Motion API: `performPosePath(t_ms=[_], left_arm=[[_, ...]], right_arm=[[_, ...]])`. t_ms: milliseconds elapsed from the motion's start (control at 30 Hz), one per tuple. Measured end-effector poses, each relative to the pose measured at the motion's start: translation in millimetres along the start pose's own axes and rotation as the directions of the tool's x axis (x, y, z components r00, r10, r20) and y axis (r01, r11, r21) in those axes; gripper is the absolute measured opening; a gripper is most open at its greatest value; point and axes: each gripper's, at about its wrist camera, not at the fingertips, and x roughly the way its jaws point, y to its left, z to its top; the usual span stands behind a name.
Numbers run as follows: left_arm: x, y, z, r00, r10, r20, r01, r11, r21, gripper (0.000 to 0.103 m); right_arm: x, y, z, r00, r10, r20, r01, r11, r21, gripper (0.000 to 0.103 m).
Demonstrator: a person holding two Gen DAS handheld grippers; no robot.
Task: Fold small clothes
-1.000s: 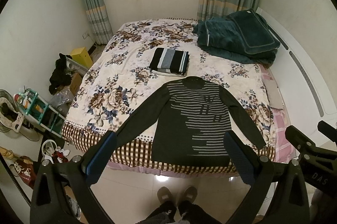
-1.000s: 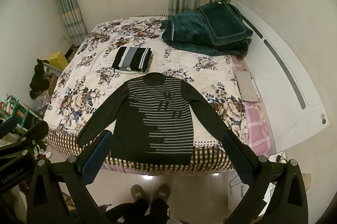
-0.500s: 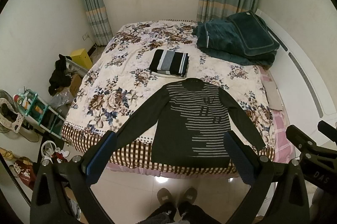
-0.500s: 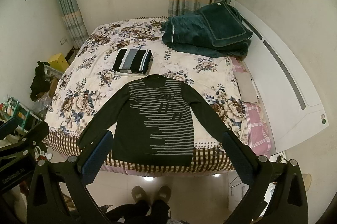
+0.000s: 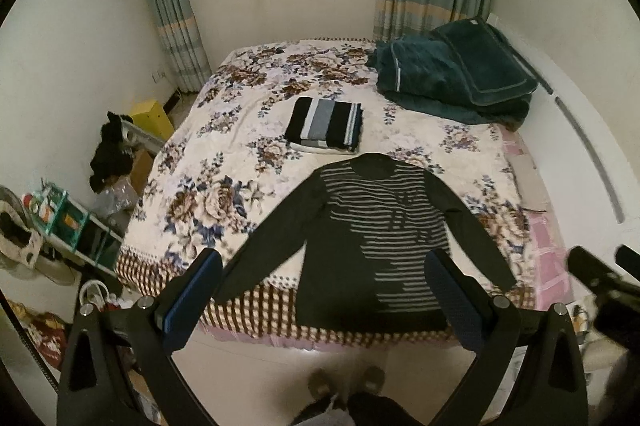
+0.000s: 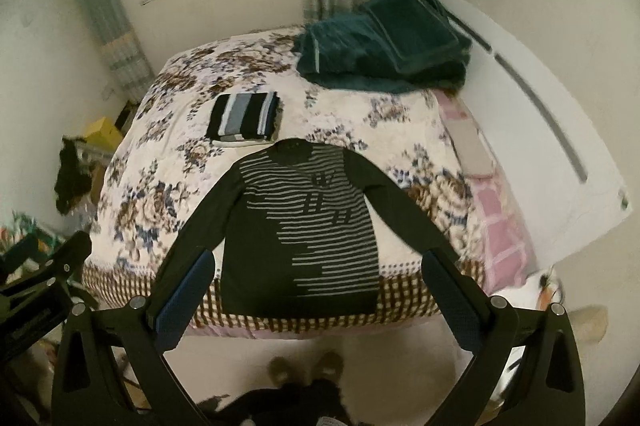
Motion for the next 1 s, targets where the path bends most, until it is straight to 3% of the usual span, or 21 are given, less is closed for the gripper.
performPosePath(t_ms=[100, 200, 400, 600, 733, 900, 1000], left_arm=[[36.8, -0.2, 2.5, 1.0, 0.008, -0.005, -0.008, 1.0, 0.026, 0.103], [84.6, -14.9, 3.5, 1.0, 0.012, -0.019, -0.011, 0.999, 0.05, 0.103], [196.2, -52.1, 1.6, 0.993, 0.09, -0.072, -0.081, 0.99, 0.118, 0.103], [297.3, -87.5, -2.7, 0.972, 0.191, -0.135, -0.172, 0.976, 0.135, 0.103], [381.7, -106.9, -18.6, 0.952, 0.202, -0.228, -0.174, 0.975, 0.137, 0.103], [463.4, -124.5, -47.9, 0.917, 0.245, -0.313, -0.201, 0.965, 0.168, 0.103], [505.6, -133.5, -64.3, 0.897, 0.276, -0.345, -0.216, 0.955, 0.201, 0.103]], right_arm=[[47.8, -28.9, -1.4, 0.999, -0.021, -0.043, 0.025, 0.993, 0.115, 0.103], [100.0, -81.1, -5.1, 0.992, -0.082, -0.1, 0.104, 0.964, 0.246, 0.103], [228.1, -236.3, -37.1, 0.946, -0.188, -0.263, 0.299, 0.821, 0.486, 0.103], [400.0, -402.9, -98.9, 0.901, -0.087, -0.426, 0.379, 0.636, 0.672, 0.103], [511.2, -477.1, -147.6, 0.873, -0.022, -0.486, 0.417, 0.55, 0.724, 0.103], [618.0, -512.5, -203.3, 0.852, 0.1, -0.514, 0.423, 0.448, 0.788, 0.094], [650.6, -513.1, -217.4, 0.877, 0.168, -0.451, 0.362, 0.388, 0.848, 0.073]])
